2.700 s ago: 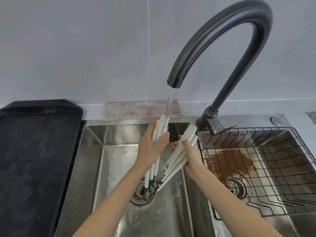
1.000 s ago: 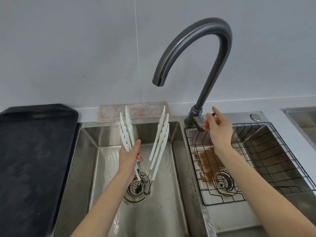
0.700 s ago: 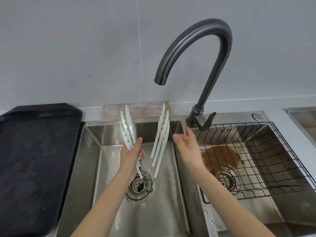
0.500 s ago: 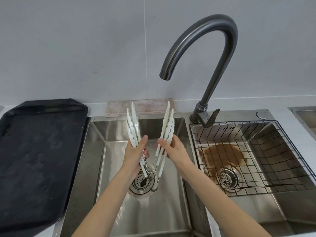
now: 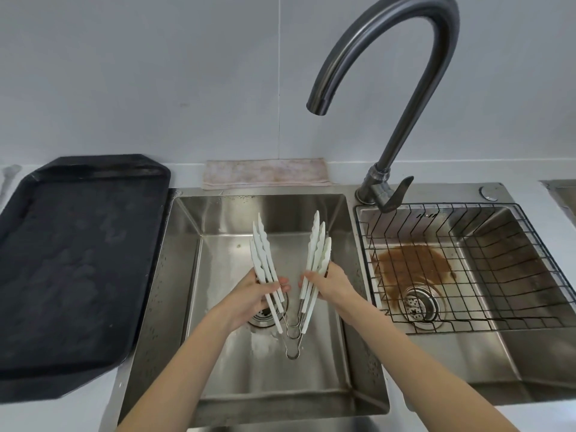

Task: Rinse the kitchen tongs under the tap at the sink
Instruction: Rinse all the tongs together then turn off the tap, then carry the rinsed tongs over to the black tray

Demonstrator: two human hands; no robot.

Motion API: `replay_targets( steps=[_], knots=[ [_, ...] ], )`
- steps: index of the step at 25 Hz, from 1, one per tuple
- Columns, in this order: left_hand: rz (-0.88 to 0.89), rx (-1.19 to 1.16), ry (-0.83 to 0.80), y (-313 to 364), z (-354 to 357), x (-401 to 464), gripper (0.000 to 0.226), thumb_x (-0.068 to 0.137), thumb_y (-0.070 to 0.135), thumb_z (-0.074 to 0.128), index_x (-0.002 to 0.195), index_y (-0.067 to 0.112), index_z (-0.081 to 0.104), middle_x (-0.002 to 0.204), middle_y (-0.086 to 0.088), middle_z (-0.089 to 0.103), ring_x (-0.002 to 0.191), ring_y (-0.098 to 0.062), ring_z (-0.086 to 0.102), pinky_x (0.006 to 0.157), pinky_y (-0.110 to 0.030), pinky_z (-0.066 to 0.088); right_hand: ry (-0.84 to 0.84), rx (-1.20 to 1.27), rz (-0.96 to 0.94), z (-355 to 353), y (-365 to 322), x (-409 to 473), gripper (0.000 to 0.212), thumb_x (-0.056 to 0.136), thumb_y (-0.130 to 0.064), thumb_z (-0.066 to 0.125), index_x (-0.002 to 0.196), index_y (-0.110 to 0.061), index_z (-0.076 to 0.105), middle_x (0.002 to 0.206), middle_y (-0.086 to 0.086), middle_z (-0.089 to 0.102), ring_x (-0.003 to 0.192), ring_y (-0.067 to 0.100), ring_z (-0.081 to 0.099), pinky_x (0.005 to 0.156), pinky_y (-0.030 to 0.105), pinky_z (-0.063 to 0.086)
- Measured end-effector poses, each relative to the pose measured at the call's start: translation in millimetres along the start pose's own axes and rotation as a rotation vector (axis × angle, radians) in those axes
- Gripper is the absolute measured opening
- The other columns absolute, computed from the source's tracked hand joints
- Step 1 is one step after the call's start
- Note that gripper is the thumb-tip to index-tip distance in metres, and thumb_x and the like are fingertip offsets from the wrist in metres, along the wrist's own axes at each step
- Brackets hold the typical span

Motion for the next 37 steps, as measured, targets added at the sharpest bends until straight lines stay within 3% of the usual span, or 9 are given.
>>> replay_targets(
  steps=[3, 7, 10, 15, 18, 22, 27, 32, 37],
  knots=[
    [0.002, 0.009, 0.028, -4, -4, 2, 0.03, 0.086, -0.008, 0.052, 0.108, 0.012, 0.05, 0.104, -0.011, 0.066, 0.096, -0.022, 0.066, 0.078, -0.033, 0.052, -0.034, 0.028, 0.021, 3, 4, -1, 0.009, 0.091, -0.009, 0.052, 0.097, -0.005, 0.056, 0.077, 0.004, 0.065, 0.077, 0.016, 0.065, 0.086, 0.038, 0.054],
    [0.02, 0.031, 0.054, -2, -7, 0, 0.033, 0.085, -0.007, 0.053, 0.11, 0.013, 0.05, 0.105, -0.007, 0.067, 0.093, -0.018, 0.067, 0.068, -0.03, 0.054, -0.066, 0.071, 0.015, 4, -1, -6, 0.004, 0.09, -0.007, 0.053, 0.092, -0.006, 0.056, 0.08, 0.008, 0.064, 0.081, 0.02, 0.064, 0.084, 0.038, 0.054],
    [0.056, 0.037, 0.049, 9, -7, -3, 0.037, 0.085, -0.006, 0.055, 0.114, 0.014, 0.048, 0.108, -0.005, 0.067, 0.094, -0.018, 0.068, 0.066, -0.03, 0.056, -0.078, 0.095, 0.0, 4, -13, -9, 0.011, 0.09, -0.006, 0.054, 0.1, -0.004, 0.054, 0.085, 0.009, 0.063, 0.088, 0.023, 0.064, 0.085, 0.038, 0.053],
    [0.117, -0.005, 0.032, 39, -22, -19, 0.031, 0.084, -0.005, 0.056, 0.108, 0.015, 0.051, 0.106, -0.007, 0.068, 0.09, -0.018, 0.07, 0.061, -0.029, 0.059, -0.14, 0.082, -0.04, 21, -45, -11, 0.008, 0.09, -0.009, 0.054, 0.097, -0.007, 0.055, 0.089, 0.011, 0.065, 0.097, 0.029, 0.064, 0.091, 0.041, 0.052],
    [0.155, 0.005, 0.064, 61, -47, -30, 0.033, 0.084, -0.004, 0.056, 0.112, 0.014, 0.05, 0.107, -0.006, 0.067, 0.092, -0.017, 0.069, 0.06, -0.028, 0.059, -0.183, 0.09, -0.065, 46, -67, -10, 0.016, 0.09, -0.011, 0.054, 0.104, -0.004, 0.054, 0.094, 0.012, 0.063, 0.101, 0.03, 0.063, 0.092, 0.043, 0.052],
    [0.213, 0.057, 0.121, 90, -90, -47, 0.026, 0.085, 0.0, 0.057, 0.107, 0.013, 0.055, 0.104, -0.005, 0.067, 0.095, -0.016, 0.067, 0.072, -0.03, 0.056, -0.273, 0.117, -0.064, 94, -93, -7, 0.018, 0.092, -0.014, 0.051, 0.108, -0.004, 0.054, 0.093, 0.009, 0.061, 0.1, 0.026, 0.06, 0.095, 0.042, 0.05],
    [0.224, 0.099, 0.163, 120, -150, -65, 0.014, 0.088, 0.009, 0.056, 0.098, 0.016, 0.061, 0.1, -0.005, 0.07, 0.085, -0.013, 0.069, 0.062, -0.024, 0.058, -0.358, 0.086, -0.02, 159, -119, 3, 0.029, 0.096, -0.016, 0.042, 0.118, 0.0, 0.051, 0.092, 0.009, 0.06, 0.101, 0.027, 0.059, 0.098, 0.044, 0.048],
    [0.214, 0.089, 0.224, 140, -213, -69, 0.031, 0.087, 0.002, 0.055, 0.117, 0.009, 0.052, 0.111, -0.004, 0.064, 0.097, -0.015, 0.064, 0.063, -0.022, 0.059, -0.338, 0.01, -0.018, 225, -137, 22, 0.033, 0.092, -0.011, 0.043, 0.121, 0.0, 0.05, 0.104, 0.013, 0.057, 0.105, 0.029, 0.059, 0.099, 0.045, 0.048],
    [0.186, 0.051, 0.262, 149, -253, -62, 0.026, 0.087, 0.002, 0.055, 0.113, 0.005, 0.056, 0.111, -0.007, 0.064, 0.097, -0.015, 0.064, 0.06, -0.021, 0.058, -0.337, 0.006, -0.004, 267, -155, 43, 0.034, 0.091, -0.012, 0.042, 0.121, 0.004, 0.047, 0.101, 0.016, 0.056, 0.094, 0.027, 0.058, 0.095, 0.044, 0.05]
  ],
)
Point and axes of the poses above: each hand's wrist, its own x-axis towards the middle knuckle, its own z-axis out of the palm, y = z × x, the point moved 8 cm from there along x, towards the middle knuckle
